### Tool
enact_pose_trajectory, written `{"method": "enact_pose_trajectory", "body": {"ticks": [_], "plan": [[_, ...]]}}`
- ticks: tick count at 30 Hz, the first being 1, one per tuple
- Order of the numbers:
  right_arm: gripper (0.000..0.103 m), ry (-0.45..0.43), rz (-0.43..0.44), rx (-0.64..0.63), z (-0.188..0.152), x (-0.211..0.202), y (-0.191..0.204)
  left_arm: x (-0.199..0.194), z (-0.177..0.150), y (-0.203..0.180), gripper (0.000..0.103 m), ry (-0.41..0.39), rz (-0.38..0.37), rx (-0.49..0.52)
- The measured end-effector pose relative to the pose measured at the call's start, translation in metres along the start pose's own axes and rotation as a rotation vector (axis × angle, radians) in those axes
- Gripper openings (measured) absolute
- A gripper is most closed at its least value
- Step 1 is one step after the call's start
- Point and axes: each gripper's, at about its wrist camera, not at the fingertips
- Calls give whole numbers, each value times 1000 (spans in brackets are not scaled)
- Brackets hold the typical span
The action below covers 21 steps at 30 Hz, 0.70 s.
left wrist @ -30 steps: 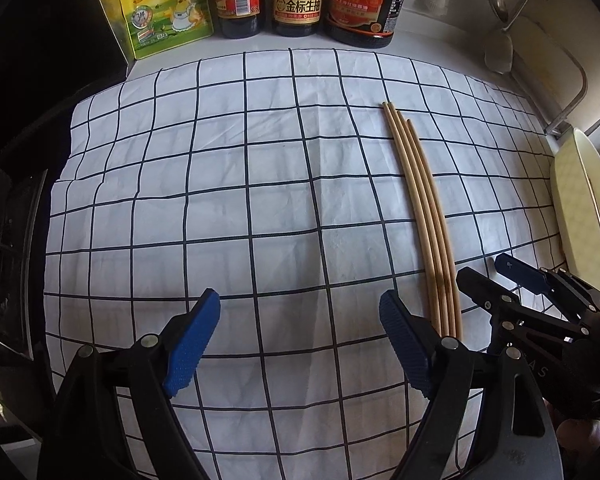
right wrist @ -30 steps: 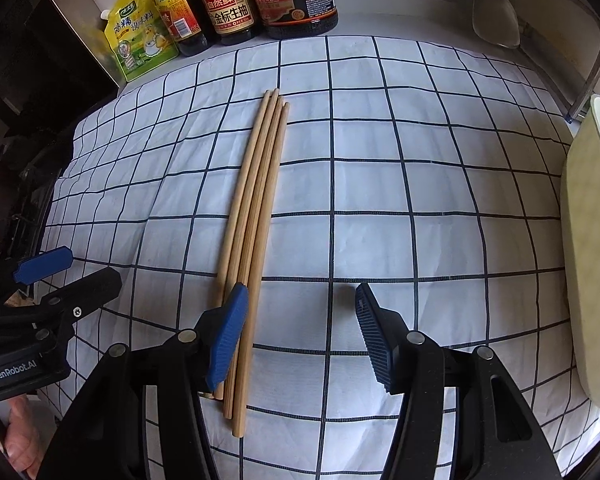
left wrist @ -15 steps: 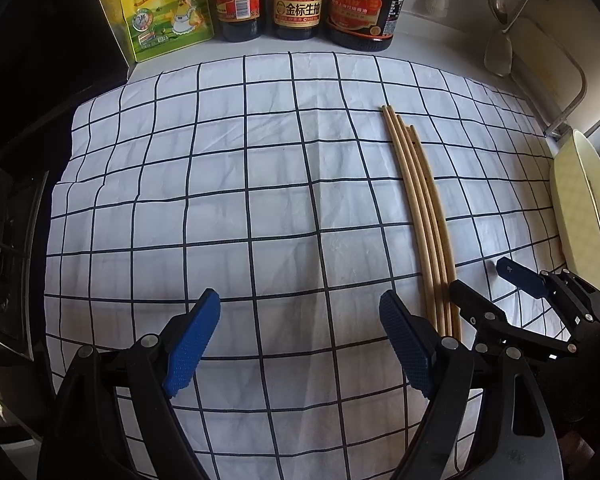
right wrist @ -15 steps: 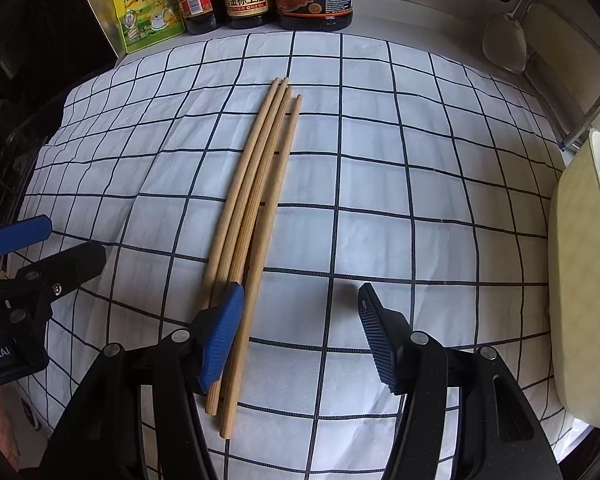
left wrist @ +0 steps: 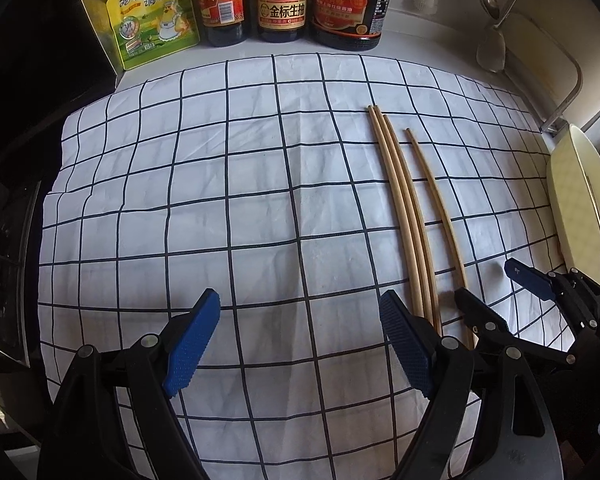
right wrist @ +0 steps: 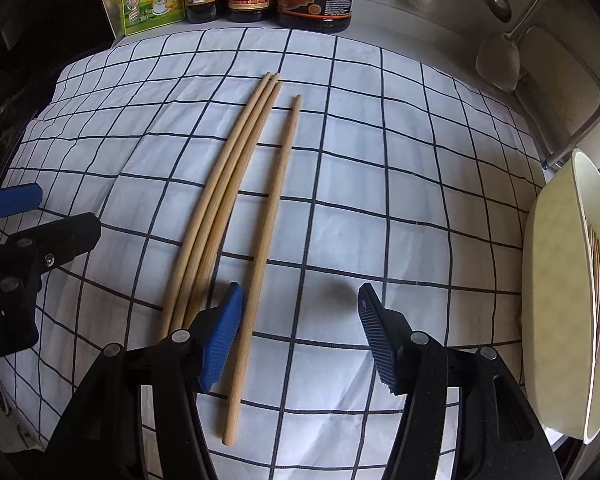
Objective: Organize utensils
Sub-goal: 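Lower both tools to the bundle and separate single chopsticks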
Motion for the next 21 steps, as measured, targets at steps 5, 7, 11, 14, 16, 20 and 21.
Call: {"method": "enact_pose_trajectory", "body": {"ticks": [5,7,11,14,16,20,21], "plan": [[56,-10,-15,36,2,2,-20,6,4,-10,80,1,1,21],[56,-14,-20,47,1,1,-28,8,6,-17,80,-2,-1,37],[56,-13,-20,81,-1,-1,-42,15,10,-28,80,-13,-12,66],[56,-26,-5,91,-2,-6,-47,22,11,-34,80,-13,-11,80],[56,-34,5,93,-2,-8,-48,24,11,-35,80,-14,-15,83],[56,-43,21,98,-3,-11,-49,29,10,-38,80,-8,-15,91],[56,-42,21,97,-3,-10,-48,30,10,-39,83,-7,-7,97]]}}
Point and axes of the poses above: each gripper's, at about its wrist camera, not at the fingertips, and x roughly the way its jaws point, y to its left, z to its top, and after that the axes turned 15 degrees about x, right-handed
